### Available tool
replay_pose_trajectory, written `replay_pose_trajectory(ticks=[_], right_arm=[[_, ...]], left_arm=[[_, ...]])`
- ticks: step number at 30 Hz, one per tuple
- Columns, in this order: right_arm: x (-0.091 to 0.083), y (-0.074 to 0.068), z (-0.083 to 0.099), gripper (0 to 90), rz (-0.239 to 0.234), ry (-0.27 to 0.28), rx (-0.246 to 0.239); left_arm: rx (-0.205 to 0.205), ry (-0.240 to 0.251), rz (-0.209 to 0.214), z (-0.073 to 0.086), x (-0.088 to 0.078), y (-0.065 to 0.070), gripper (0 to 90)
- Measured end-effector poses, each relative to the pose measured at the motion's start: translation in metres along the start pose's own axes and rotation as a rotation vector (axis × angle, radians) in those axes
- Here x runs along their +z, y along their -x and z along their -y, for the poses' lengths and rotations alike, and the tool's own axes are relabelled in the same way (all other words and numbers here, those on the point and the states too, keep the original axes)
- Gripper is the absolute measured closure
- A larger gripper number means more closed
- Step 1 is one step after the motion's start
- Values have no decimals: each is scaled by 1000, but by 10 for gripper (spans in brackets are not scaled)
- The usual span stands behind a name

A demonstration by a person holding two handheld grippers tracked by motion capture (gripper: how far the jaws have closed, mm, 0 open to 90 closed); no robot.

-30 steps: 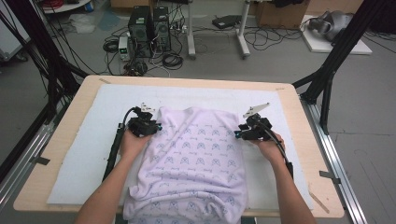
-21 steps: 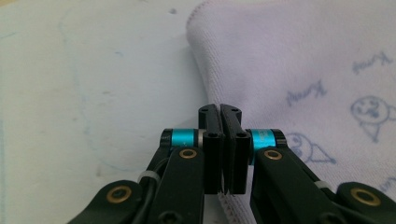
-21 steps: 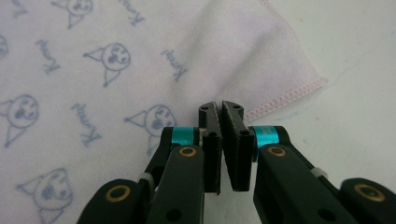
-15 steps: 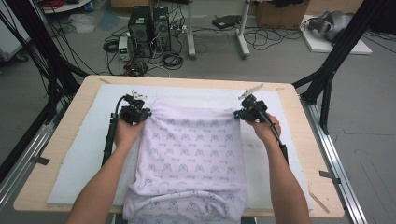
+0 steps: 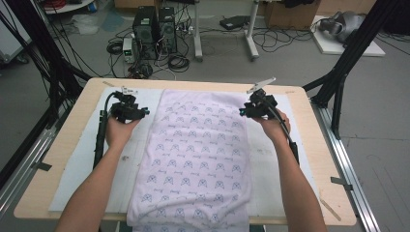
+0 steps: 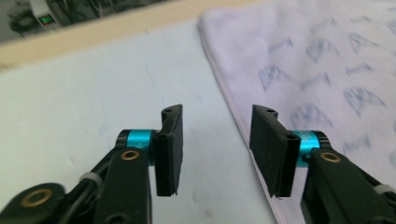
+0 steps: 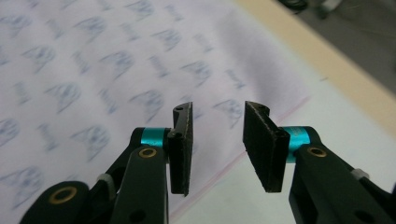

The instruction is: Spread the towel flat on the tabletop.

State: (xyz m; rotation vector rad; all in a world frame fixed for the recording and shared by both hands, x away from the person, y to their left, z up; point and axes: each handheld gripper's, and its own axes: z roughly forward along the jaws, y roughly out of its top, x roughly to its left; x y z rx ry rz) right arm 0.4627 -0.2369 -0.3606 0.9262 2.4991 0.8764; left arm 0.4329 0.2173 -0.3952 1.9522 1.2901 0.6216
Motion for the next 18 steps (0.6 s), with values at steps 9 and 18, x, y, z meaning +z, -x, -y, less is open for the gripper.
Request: replay_pose_trajectory(ticks=[9,18], right_arm=[[-24,-49,36,577,-133,75,-57],[-46,-108,71,538,-175,85,-180]], left_arm=[[116,32,120,32,-40,23,509],[233,63,163,71,-77,51,477]])
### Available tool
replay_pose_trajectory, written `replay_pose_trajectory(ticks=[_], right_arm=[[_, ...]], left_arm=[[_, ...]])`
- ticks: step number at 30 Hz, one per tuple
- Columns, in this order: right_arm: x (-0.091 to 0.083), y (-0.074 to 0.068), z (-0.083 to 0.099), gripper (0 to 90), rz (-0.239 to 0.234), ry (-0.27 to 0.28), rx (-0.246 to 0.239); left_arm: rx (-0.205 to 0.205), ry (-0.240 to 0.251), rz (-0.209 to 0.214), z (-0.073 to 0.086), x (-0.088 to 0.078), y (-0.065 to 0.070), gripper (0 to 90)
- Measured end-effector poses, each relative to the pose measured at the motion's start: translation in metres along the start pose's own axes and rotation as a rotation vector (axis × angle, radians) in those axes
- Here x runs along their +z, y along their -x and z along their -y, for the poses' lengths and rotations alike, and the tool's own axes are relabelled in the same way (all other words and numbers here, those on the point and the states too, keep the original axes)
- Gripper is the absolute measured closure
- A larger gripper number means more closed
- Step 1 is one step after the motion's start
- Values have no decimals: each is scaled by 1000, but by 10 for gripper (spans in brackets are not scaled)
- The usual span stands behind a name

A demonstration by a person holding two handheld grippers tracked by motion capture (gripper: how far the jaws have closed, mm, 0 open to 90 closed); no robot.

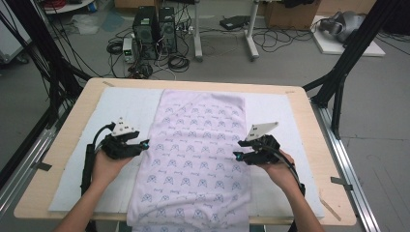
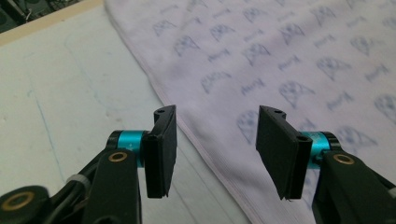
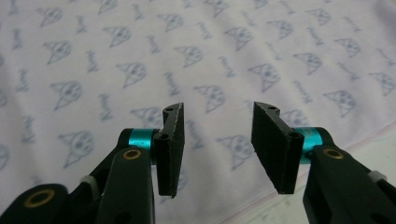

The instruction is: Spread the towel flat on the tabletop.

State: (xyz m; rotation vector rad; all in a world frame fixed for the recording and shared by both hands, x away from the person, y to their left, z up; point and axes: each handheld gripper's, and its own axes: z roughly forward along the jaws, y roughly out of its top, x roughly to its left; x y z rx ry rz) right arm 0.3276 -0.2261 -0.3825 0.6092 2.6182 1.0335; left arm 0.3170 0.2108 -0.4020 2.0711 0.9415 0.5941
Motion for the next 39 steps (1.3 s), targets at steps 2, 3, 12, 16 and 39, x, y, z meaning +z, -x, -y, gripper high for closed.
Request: replay_pose_trajectory(ticks=[2,3,12,16,39], right_arm=[[0,-11,4,522,-23,2,-8],[-1,-17,7,522,-29,6,-18],[-4,-59,43,526,-75,26,-49],[4,-66,56,625,-84,-38,-60],[21,-17,36,700,-31,-49,66]], left_arm=[[8,8,20,10,-6,9,477],[9,19,30,15,-9,14,474],[56,-21,118,49,-21,40,495],[93,-80,147,57,-16,44,636],[6,-2,82,43,-11,22,662]])
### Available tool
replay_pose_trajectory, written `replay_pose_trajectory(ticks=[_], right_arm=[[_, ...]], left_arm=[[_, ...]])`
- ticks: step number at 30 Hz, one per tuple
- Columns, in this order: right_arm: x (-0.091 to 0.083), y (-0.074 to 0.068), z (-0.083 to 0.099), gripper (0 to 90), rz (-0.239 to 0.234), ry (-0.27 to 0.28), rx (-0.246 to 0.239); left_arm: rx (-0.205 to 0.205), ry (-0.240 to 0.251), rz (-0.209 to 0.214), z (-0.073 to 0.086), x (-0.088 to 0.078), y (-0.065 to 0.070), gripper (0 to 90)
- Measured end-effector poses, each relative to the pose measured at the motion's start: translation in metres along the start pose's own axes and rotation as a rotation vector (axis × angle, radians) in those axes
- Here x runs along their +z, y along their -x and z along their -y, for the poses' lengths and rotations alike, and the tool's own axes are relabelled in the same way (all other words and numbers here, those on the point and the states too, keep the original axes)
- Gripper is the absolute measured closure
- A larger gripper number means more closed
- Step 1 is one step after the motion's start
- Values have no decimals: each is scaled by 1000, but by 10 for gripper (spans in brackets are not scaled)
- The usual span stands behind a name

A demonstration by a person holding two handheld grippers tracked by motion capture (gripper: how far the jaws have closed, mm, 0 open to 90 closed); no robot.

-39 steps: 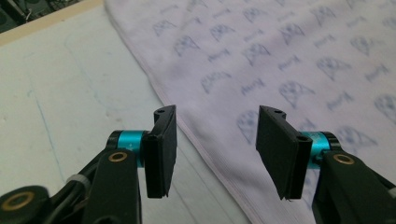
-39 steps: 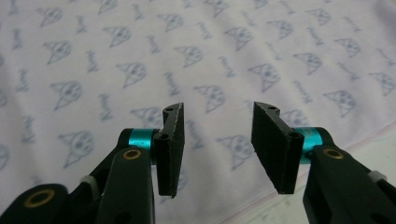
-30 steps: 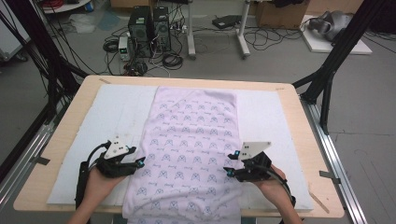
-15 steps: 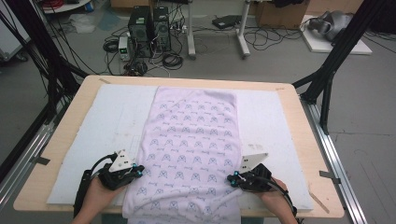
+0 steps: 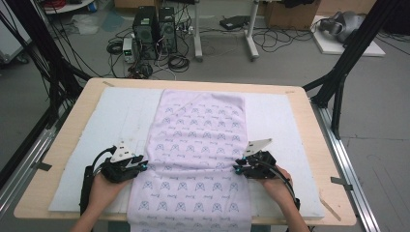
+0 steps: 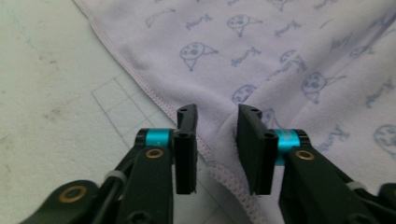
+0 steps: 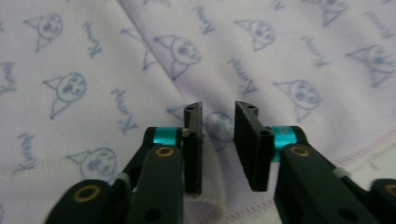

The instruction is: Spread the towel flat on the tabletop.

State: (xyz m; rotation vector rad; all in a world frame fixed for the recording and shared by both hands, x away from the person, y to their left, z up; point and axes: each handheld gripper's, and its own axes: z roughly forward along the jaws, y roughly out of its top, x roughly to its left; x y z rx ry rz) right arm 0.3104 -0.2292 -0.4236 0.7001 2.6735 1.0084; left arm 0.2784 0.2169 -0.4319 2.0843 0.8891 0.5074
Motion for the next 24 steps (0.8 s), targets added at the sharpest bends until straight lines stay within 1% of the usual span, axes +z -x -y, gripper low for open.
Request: replay_pose_trajectory(ticks=[1,2,3,5,6,7,9,10,12,14,15,17,18,19,20,21,22,23,24], right_arm=[[-6,-1,0,698,-1,21,-9],[-12,-4,0,690,8,40,-16],[-17,-7,0,685,13,47,-27],[-28,-16,0,681,-12,86,-49],[-30,-21,0,672,-16,89,-68],[-32,-26,1,660,-20,87,-81],[-33,-36,3,647,-52,91,-96],[-32,-42,4,636,-62,92,-100],[-30,-50,7,627,-69,75,-131],[-24,-54,11,613,-82,59,-136],[-21,-55,14,608,-91,50,-130],[-15,-55,18,599,-98,44,-115],[-13,-56,19,603,-109,45,-103],[-10,-56,20,626,-116,44,-102],[-6,-58,21,685,-125,29,-103],[-1,-59,23,722,-134,14,-112],[-2,-61,25,779,-144,39,-95],[-2,-60,26,823,-154,47,-84],[-2,-60,27,871,-176,51,-83]], left_arm=[[2,13,3,0,-4,1,643],[7,19,8,-1,-7,2,624],[7,25,12,-1,-12,4,606],[13,37,23,0,-19,9,590],[18,38,33,1,-22,12,585],[20,36,48,3,-23,15,576],[32,18,83,7,-24,23,525],[43,8,95,9,-24,28,499],[70,-10,127,12,-23,35,471],[96,-27,149,15,-21,40,466],[106,-38,163,16,-19,42,472],[127,-57,192,20,-16,45,531],[141,-71,209,22,-14,46,584],[141,-53,210,24,-14,47,614],[135,-48,222,24,-14,47,664],[137,-44,230,25,-14,47,717],[138,-37,223,26,-15,50,779],[154,-31,212,27,-16,53,816],[178,-23,187,28,-17,58,866]])
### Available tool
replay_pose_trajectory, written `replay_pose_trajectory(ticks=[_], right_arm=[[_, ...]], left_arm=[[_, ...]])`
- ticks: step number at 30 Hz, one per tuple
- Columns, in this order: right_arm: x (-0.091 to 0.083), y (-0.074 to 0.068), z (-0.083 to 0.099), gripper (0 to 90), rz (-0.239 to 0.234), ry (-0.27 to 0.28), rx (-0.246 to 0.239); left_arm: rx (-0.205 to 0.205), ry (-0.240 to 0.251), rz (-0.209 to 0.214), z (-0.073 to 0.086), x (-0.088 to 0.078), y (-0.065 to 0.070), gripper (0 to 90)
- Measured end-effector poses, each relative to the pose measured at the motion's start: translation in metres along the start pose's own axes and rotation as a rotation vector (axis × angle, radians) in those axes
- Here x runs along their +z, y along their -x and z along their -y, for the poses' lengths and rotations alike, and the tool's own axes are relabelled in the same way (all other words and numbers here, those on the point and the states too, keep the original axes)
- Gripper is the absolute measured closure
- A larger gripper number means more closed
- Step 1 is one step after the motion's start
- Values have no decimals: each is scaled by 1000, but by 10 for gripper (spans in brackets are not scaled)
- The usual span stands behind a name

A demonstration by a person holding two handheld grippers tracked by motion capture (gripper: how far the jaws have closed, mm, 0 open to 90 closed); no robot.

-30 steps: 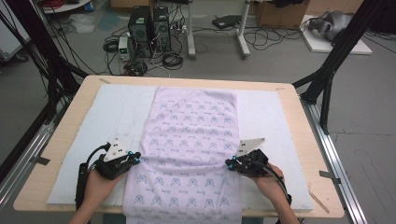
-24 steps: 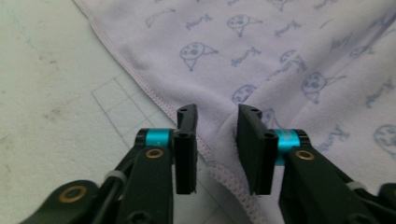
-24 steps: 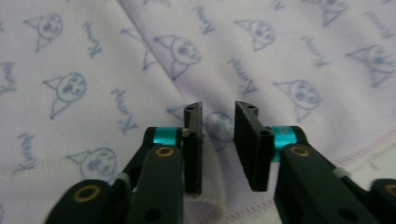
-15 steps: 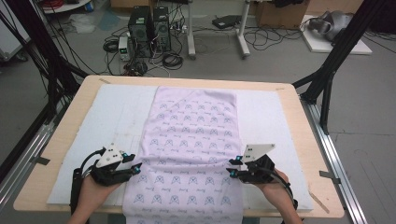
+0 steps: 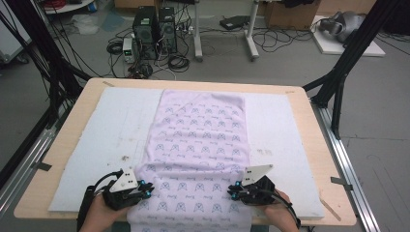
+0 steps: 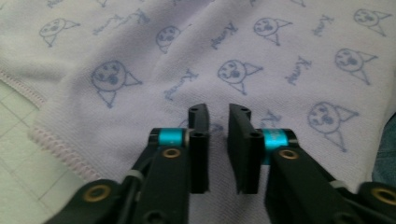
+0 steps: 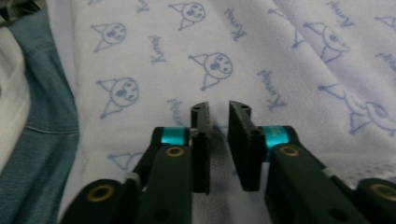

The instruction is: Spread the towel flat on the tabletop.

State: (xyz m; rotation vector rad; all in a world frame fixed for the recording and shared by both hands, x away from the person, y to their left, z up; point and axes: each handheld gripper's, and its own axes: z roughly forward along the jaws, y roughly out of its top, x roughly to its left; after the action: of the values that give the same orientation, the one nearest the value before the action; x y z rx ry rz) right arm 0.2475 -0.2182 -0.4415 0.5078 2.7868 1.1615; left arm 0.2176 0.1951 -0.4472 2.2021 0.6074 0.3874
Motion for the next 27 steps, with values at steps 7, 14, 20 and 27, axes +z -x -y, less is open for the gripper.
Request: replay_pose_trajectory(ticks=[7,14,20,27], right_arm=[[-8,-20,4,878,-7,13,-43],[-29,-51,5,880,-97,41,-88],[-33,-37,-4,681,-50,58,-71],[-6,-13,1,686,-22,-9,-33]], left_arm=[[-7,13,-2,6,-17,17,880],[-23,42,40,12,-48,41,879],[-26,45,16,9,-42,30,561],[-12,28,41,16,-18,17,766]])
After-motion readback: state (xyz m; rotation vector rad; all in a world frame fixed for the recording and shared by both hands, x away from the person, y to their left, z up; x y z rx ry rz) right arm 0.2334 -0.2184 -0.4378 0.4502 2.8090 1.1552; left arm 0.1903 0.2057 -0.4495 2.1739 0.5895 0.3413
